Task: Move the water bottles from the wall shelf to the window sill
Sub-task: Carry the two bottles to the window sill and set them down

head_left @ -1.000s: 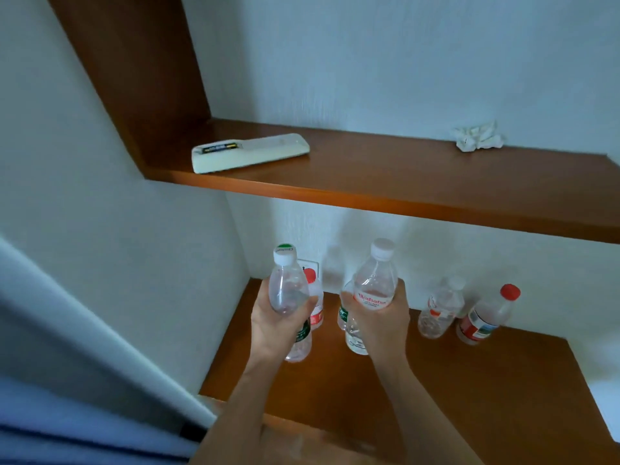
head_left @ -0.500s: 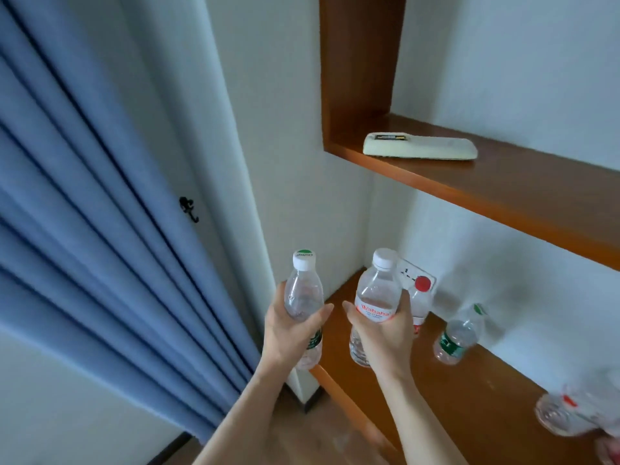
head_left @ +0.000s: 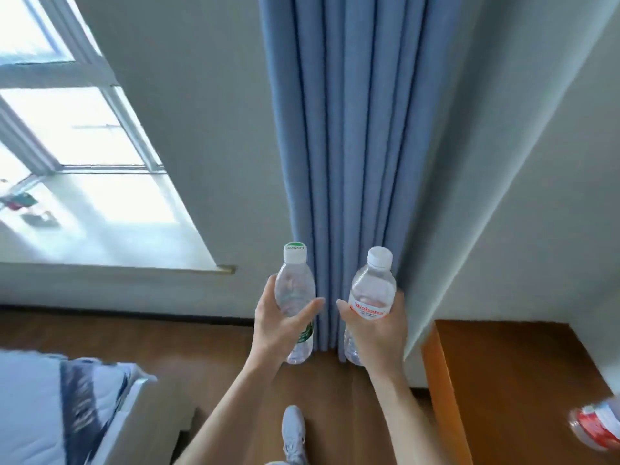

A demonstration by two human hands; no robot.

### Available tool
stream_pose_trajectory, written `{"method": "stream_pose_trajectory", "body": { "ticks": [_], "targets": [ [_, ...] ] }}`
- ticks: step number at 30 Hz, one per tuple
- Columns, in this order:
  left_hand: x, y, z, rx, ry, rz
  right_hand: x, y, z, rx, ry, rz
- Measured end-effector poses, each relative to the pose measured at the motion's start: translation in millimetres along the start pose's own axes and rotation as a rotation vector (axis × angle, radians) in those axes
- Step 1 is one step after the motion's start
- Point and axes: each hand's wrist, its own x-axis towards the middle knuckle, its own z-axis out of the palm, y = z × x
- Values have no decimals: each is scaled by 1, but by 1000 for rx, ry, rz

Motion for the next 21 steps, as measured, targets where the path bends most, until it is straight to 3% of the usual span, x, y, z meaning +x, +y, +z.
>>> {"method": "stream_pose_trajectory", "body": {
  "ticks": [7,21],
  "targets": [
    [-5,-28,-103,50,331,-59,-23,-9,103,-16,-307,-10],
    [98,-84,-271,90,626,-94,-21,-30,334,-82,-634,-42]
  ]
}}
